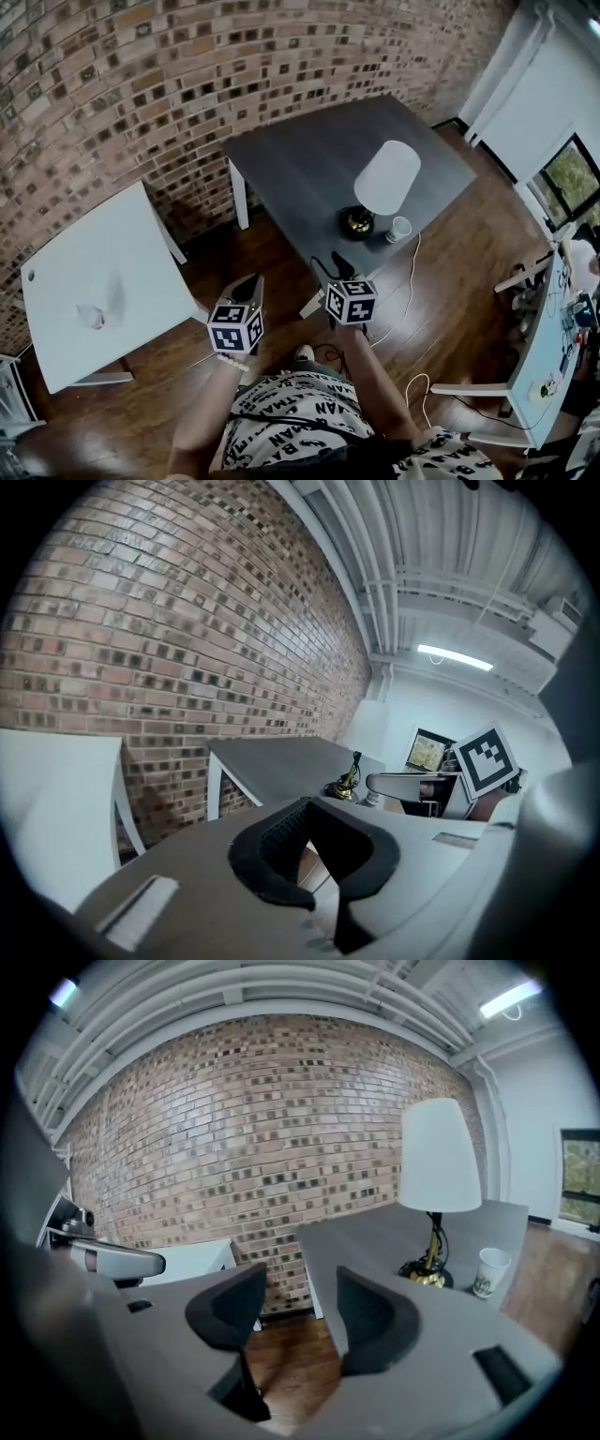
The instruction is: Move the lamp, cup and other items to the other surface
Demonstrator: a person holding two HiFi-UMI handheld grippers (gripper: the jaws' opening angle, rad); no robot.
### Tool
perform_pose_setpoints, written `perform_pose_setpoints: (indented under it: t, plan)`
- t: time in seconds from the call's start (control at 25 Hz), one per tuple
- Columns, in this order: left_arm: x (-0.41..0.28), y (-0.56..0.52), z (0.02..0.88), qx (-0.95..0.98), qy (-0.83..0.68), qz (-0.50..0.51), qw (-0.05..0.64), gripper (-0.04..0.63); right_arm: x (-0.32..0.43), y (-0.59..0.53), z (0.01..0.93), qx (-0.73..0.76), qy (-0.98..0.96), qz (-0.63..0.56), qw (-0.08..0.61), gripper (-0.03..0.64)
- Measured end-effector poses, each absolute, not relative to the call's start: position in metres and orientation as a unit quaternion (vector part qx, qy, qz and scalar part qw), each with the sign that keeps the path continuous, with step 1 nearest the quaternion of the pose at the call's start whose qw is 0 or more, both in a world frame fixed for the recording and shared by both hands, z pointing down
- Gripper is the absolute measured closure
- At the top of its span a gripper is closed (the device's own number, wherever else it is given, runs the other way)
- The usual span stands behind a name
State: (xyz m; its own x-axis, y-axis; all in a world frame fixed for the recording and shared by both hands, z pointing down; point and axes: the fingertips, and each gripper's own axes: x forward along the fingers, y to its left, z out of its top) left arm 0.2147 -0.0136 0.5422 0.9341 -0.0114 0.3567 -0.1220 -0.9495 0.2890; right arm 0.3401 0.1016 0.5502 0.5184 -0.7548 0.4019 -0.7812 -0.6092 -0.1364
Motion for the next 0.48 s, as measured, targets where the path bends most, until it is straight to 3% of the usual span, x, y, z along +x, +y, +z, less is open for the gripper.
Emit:
perform_pose_setpoints:
  t: [0.48]
  plan:
    - [0.287,0.022,0.551,0.969,-0.012,0.198,0.145,0.594,0.432,0.152,0.56,0.894,-0.395,0.213,0.016,0.362]
